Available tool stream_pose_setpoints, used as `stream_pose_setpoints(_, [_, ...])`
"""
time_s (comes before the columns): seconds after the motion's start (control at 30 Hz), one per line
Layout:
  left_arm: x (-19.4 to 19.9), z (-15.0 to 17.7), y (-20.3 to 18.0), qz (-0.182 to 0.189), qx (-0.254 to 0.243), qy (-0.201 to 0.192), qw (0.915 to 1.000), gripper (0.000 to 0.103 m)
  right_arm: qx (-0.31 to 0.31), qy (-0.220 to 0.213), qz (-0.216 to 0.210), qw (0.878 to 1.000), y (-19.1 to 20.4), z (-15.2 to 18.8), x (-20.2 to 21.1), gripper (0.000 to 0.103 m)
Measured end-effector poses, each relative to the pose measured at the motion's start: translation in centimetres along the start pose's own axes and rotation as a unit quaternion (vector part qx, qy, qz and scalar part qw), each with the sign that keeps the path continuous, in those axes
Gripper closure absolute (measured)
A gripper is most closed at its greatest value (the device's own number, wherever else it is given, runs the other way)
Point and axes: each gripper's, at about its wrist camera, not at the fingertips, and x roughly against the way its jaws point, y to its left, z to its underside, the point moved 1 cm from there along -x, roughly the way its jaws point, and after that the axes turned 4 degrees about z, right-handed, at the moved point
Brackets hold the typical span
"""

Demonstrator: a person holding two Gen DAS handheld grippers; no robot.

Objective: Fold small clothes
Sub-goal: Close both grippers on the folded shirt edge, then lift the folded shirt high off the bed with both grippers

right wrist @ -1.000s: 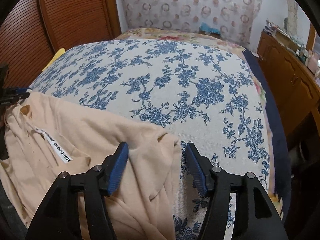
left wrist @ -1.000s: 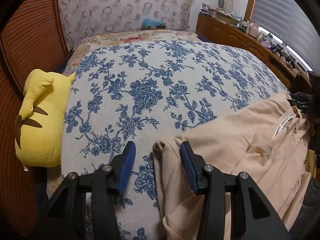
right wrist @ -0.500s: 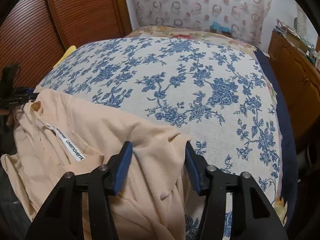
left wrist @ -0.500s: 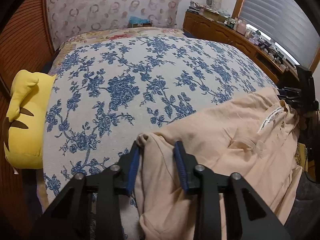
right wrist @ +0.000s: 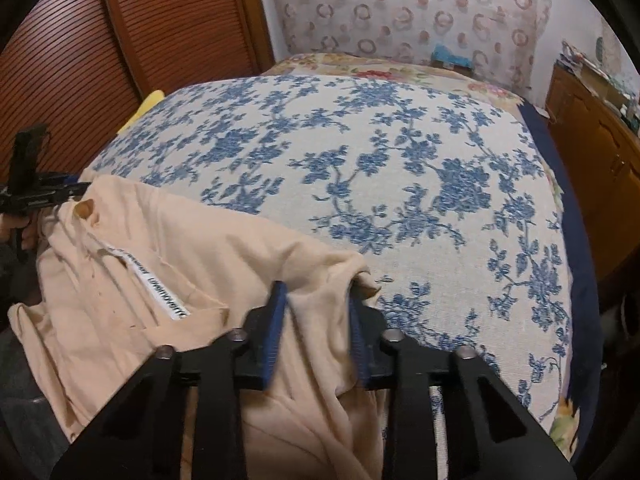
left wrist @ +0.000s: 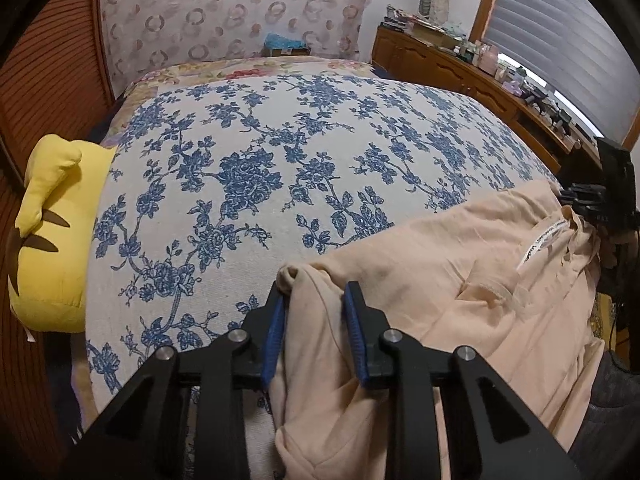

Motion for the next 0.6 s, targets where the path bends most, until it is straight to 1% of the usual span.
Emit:
stream_pose_setpoints(0.07, [0.0,0.1,-0.2,-0.007,-0.006,0.0,1.0,0.078,0.004,-0.005,0.002,1.0,0.4,0.1,0.1,0.096])
stream_pose_setpoints(0.1, [0.1,0.1,-0.4,-0.009,-0.008,-0.001,0.9999,0.084,0.004,-0.007,0.003,1.0,0.6,0.2,0.1,0.099])
stream_pose_setpoints(0.17, [0.6,0.2,-0.9,-0.013,-0.01,-0.011,0.9998,0.095,0.002,-0.019,0.007,1.0,0.9,0.3,0.6,0.1])
stream_pose_setpoints(0.2, [1.1,0.2,-1.2,-0.012,-0.011,-0.021,0.9997,0.096,0.001,-0.024,0.007,1.0,0.9,0.3,0.9,0.101])
stream_pose_setpoints(0.23, [1.6,0.2,-1.5,-0.008,-0.011,-0.03,0.9995,0.096,-0.006,-0.039,0.005,0.999,1.0,0.4,1.8,0.101])
stream_pose_setpoints(0.3, [3.5,0.2,-2.2,0.0,-0.008,-0.06,0.9982,0.097,-0.015,-0.062,0.005,0.998,1.2,0.3,3.2,0.101])
stream_pose_setpoints(0.4, [7.1,-0.3,-3.4,0.008,-0.008,-0.113,0.9935,0.097,-0.024,-0.106,0.005,0.994,1.5,0.1,6.7,0.101])
stream_pose_setpoints(0.53, [12.3,-1.2,-5.1,0.016,-0.019,-0.18,0.9833,0.097,-0.02,-0.162,0.01,0.987,2.5,-0.6,11.8,0.102])
stream_pose_setpoints(0.6, [14.7,-1.7,-5.5,0.022,-0.018,-0.211,0.9772,0.097,-0.026,-0.188,0.024,0.982,2.8,-1.2,14.3,0.102])
